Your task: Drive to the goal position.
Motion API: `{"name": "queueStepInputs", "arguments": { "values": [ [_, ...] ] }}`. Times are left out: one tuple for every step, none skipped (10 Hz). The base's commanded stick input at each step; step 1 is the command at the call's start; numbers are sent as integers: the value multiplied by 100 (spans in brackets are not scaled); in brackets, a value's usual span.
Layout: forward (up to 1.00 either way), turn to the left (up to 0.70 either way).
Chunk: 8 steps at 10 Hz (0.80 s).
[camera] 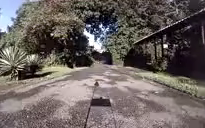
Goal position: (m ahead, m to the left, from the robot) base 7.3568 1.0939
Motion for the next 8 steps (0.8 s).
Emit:
{"name": "queueStepInputs", "arguments": {
  "values": [
    [70, -6],
    [70, 0],
    [70, 0],
    [70, 0],
    [70, 0],
    [70, 0],
    [70, 0],
    [70, 0]
  ]
}}
